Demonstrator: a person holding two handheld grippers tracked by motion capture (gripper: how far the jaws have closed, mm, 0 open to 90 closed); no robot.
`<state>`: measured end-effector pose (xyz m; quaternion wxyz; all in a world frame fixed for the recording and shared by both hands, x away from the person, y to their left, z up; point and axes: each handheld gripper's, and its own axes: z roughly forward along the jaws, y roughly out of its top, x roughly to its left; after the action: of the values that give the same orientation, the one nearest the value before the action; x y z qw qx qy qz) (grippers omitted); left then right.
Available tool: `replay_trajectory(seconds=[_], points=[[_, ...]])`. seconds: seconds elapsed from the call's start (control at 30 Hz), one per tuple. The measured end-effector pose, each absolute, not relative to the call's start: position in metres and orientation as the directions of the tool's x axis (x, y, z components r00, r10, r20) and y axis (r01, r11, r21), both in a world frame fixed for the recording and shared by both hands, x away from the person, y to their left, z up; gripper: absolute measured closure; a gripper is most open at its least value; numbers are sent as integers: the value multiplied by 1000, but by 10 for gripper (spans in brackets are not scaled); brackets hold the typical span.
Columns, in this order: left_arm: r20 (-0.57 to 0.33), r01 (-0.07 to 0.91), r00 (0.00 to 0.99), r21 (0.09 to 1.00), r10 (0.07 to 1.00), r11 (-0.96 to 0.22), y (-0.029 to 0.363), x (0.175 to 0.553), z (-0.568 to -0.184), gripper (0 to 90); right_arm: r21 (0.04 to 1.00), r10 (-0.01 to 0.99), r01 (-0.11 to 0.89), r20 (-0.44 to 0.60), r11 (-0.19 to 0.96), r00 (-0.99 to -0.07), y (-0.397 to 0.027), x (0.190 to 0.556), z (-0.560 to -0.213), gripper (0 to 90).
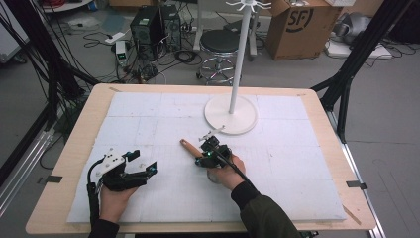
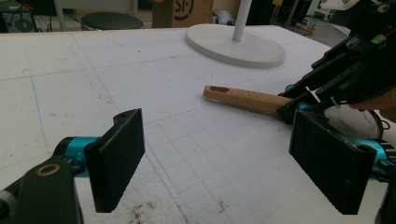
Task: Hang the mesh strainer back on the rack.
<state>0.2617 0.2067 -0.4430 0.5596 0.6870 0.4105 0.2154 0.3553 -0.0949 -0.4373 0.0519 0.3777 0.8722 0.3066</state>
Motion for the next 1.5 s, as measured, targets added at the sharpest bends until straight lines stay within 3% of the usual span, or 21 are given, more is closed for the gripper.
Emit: replay_trajectory(seconds=[0.6, 0.9, 1.5], points=[[-168, 325, 566, 945, 807, -31, 209, 261, -443, 189, 615, 658, 622, 212, 485, -723, -113, 361, -425, 705], [-167, 327, 567, 944, 806, -34, 209, 261, -443, 190, 687, 661, 631, 288, 361, -692, -148, 366, -413, 710], [-169, 329, 565, 944, 807, -33, 208, 261, -444, 189, 830, 650, 539, 333, 142, -683, -195, 363, -384, 710]])
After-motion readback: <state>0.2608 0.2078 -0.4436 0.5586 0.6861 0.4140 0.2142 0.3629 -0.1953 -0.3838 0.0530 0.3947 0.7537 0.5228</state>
